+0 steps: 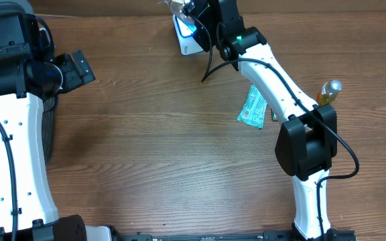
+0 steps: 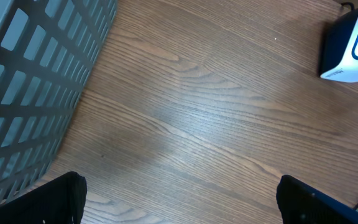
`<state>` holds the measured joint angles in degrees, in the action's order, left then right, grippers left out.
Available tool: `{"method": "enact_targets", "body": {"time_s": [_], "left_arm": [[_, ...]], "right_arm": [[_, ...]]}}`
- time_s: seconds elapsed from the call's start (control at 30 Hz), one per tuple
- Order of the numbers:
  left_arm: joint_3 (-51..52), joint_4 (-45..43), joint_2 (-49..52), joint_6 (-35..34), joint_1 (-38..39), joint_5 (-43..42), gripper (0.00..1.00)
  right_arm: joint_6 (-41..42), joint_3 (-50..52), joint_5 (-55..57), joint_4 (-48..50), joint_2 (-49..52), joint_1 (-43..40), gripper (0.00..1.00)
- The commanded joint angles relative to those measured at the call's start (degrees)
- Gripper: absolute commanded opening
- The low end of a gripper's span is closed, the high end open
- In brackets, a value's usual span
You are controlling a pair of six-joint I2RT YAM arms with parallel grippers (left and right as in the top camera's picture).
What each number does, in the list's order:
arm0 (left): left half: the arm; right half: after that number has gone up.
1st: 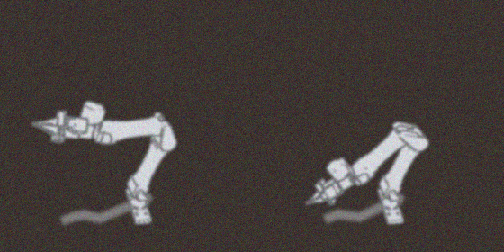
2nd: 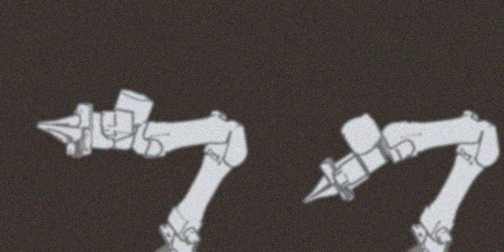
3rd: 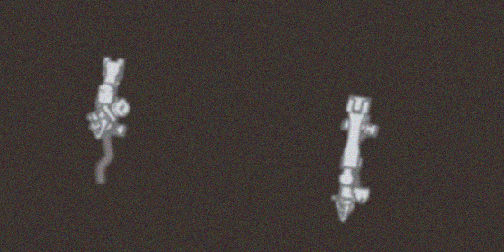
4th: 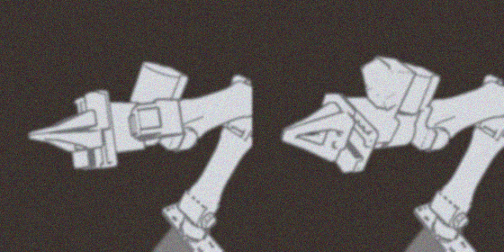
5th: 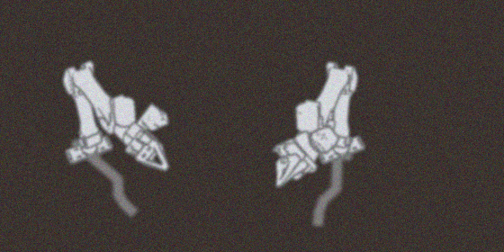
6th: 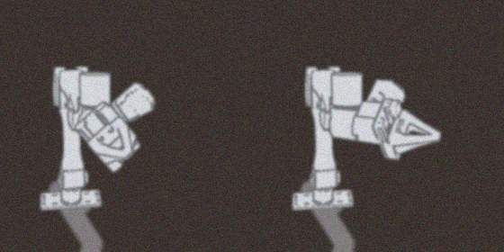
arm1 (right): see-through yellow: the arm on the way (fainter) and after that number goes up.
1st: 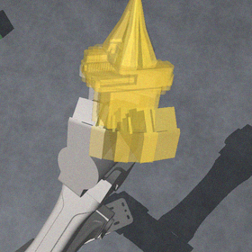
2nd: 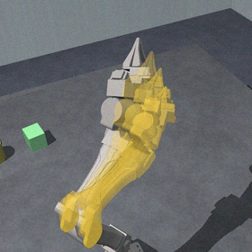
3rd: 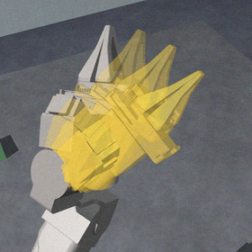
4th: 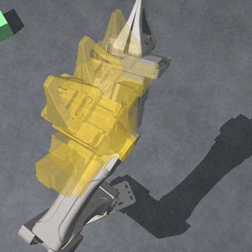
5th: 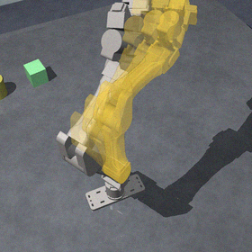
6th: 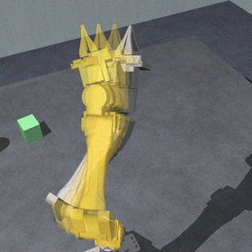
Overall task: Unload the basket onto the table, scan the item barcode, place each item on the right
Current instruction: 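Hold the Pantree bag in front of the white scanner with the right gripper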
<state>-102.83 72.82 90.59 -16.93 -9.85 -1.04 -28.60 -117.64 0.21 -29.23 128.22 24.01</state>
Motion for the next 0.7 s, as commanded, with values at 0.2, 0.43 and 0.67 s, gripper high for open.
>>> {"method": "enact_targets", "body": {"time_s": [0.2,0.43,0.67], "left_arm": [[-0.42,0.02,0.07,0.66,0.13,-0.02,1.00],[-0.42,0.02,0.07,0.66,0.13,-0.02,1.00],[-0.42,0.02,0.07,0.66,0.13,-0.02,1.00]], "right_arm": [[-3.21,-0.37,-0.50,-5.01,-0.13,0.04,0.04],[-3.23,-0.35,-0.52,-7.13,-0.13,0.04,0.04],[-3.45,-0.02,-0.94,-8.46,-0.13,0.11,0.04]]}}
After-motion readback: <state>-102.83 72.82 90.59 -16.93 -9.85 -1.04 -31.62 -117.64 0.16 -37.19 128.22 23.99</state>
